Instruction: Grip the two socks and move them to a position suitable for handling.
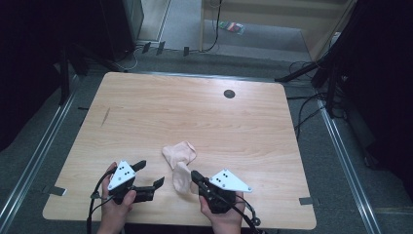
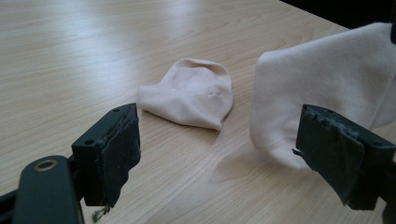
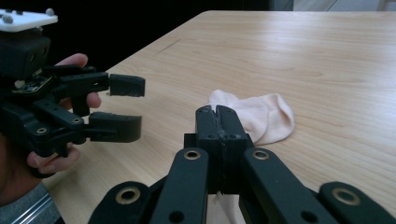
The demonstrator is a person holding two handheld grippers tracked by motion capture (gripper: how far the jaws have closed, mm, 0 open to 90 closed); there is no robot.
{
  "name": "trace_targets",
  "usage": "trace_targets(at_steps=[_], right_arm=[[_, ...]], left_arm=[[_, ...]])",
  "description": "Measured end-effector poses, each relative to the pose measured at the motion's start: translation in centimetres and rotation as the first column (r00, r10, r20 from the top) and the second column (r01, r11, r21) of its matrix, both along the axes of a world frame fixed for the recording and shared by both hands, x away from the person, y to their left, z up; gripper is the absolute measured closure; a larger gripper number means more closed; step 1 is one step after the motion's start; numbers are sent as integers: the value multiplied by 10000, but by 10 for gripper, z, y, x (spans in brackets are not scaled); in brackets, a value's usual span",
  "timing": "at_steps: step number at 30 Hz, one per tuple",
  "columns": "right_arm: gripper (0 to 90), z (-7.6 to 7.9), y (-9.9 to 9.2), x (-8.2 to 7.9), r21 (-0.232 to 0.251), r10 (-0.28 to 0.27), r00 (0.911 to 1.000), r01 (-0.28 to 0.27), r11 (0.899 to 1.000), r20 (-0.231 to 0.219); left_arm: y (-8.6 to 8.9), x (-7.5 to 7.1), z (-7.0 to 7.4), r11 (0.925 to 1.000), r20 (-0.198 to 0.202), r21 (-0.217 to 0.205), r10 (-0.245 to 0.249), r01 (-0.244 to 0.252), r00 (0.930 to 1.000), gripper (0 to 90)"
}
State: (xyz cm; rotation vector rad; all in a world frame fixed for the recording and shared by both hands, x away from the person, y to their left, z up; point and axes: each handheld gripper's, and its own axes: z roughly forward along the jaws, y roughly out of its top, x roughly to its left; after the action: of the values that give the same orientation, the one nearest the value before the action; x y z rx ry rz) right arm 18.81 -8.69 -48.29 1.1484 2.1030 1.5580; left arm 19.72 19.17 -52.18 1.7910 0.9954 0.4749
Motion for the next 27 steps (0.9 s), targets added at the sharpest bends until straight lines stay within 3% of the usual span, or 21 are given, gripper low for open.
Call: trace_targets(at_steps=[5,11,14,16,17,18,19,20,21,22,24,27], right_arm=[[900,-9,5,0,-151,99,9999,-100,9998,-115],[900,-21,0,3,-338,-234,9992,223,9992,-315],[900,-24,-5,4,-389,-400,9985,386,9985,-367],[900,-25,-6,4,-416,-446,9983,431,9982,-376],[900,-26,-7,4,-406,-482,9980,466,9981,-408],[900,-28,-9,4,-473,-530,9976,509,9976,-446],[900,-28,-9,4,-473,-530,9976,509,9976,-446],[900,-30,-10,3,-479,-536,9972,511,9975,-516],[900,-30,-10,3,-479,-536,9972,511,9975,-516],[900,-30,-10,3,-510,-551,9971,525,9973,-515],[900,-30,-11,3,-500,-533,9975,510,9974,-462],[900,-30,-12,2,-509,-560,9975,538,9972,-419]], left_arm=[[-1,0,-1,10000,-37,89,-24,24,10000,146],[-4,0,-4,9998,-275,135,-164,167,9995,150],[-13,1,-9,9986,-772,220,-459,477,9960,161],[-15,2,-11,9982,-894,219,-530,552,9946,180],[-18,2,-12,9979,-1049,266,-561,592,9929,231],[-24,3,-16,9962,-1411,467,-668,741,9877,243],[-24,3,-16,9962,-1411,467,-668,741,9877,243],[-29,4,-19,9947,-1734,482,-814,910,9815,243],[-29,4,-19,9947,-1734,482,-814,910,9815,244],[-32,5,-21,9937,-1953,515,-879,998,9768,244],[-38,5,-23,9922,-2067,793,-783,964,9753,346],[-42,6,-24,9906,-2160,879,-833,1044,9728,488]])
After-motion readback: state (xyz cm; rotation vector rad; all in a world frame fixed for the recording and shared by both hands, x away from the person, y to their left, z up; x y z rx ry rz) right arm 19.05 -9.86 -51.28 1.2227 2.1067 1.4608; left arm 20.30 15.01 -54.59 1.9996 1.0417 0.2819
